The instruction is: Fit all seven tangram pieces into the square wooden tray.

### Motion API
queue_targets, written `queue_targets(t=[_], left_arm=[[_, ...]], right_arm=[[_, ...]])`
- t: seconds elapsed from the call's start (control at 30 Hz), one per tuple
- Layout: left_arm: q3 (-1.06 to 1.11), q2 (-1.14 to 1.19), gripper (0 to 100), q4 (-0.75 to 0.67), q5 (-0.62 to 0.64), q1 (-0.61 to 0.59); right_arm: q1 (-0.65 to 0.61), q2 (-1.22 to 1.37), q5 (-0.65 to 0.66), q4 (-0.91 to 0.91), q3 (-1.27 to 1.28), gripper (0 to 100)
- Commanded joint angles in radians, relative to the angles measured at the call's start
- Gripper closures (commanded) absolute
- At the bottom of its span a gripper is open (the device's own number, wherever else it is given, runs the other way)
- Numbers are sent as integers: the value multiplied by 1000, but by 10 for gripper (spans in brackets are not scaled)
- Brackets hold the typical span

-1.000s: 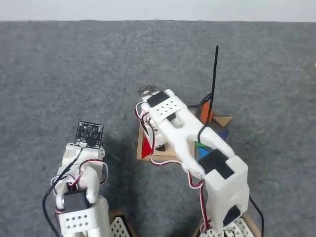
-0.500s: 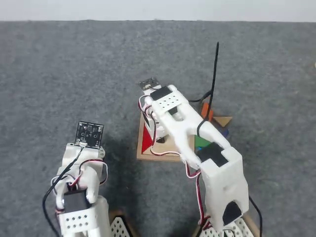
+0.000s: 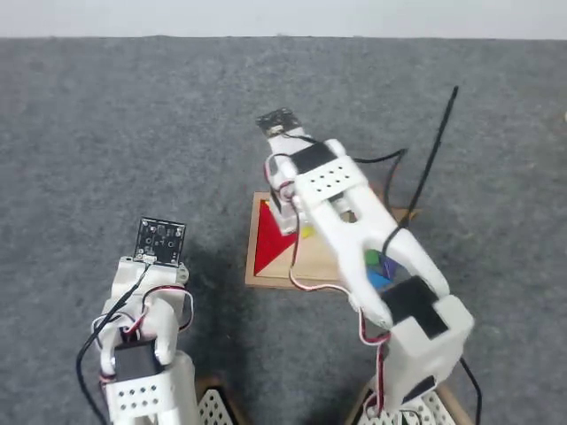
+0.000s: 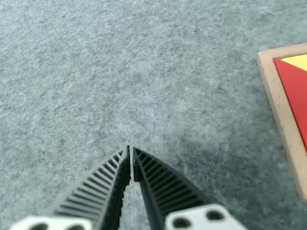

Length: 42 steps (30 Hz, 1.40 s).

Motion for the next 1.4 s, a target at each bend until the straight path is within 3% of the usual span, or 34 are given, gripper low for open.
queue_targets(t=[0.0, 0.23, 0.9, 1.23, 1.37], left_arm=[[-7, -12, 988, 6, -14, -8], [-7, -12, 988, 6, -14, -8], [-7, -12, 988, 6, -14, -8], [-7, -12, 988, 6, -14, -8], [-7, -12, 988, 6, -14, -8]], right_arm=[[42, -73, 12, -44, 31, 658], [59, 41, 68, -67, 58, 658], [65, 278, 104, -74, -176, 656], [84, -39, 71, -73, -49, 627], [157, -248, 74, -82, 95, 626]])
